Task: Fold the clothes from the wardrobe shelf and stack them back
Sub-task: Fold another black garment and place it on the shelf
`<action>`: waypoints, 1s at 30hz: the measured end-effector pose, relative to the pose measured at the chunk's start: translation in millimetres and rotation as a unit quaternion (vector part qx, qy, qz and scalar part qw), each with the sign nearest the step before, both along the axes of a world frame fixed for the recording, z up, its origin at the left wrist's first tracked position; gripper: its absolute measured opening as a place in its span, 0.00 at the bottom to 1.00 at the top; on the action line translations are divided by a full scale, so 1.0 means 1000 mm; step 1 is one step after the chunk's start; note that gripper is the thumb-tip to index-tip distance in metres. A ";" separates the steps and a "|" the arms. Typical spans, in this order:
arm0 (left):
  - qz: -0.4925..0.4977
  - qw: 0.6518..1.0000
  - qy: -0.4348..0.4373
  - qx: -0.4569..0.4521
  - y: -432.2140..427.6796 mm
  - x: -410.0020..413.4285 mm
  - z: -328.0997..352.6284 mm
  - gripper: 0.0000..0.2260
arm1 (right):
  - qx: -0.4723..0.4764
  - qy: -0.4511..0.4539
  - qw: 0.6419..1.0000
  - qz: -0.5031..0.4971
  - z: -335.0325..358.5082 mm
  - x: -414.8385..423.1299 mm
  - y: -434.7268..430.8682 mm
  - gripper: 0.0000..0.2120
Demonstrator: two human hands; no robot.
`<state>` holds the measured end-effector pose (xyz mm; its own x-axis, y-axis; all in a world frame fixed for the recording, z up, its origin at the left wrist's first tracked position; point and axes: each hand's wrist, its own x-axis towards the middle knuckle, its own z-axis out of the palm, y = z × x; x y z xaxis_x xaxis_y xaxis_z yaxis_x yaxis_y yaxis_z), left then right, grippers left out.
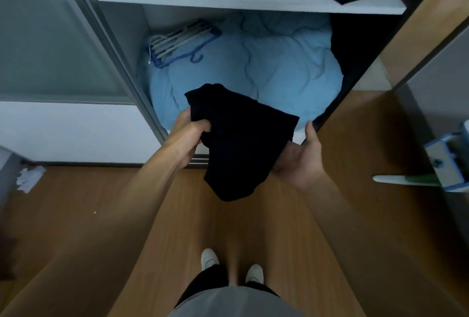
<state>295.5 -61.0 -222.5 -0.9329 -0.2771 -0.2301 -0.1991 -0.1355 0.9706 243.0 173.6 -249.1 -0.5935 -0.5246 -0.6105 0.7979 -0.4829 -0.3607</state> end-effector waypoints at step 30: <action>-0.143 0.909 -0.206 0.332 -0.115 0.041 -0.055 0.49 | 0.184 0.299 0.933 -0.084 0.051 -0.049 -0.179 0.22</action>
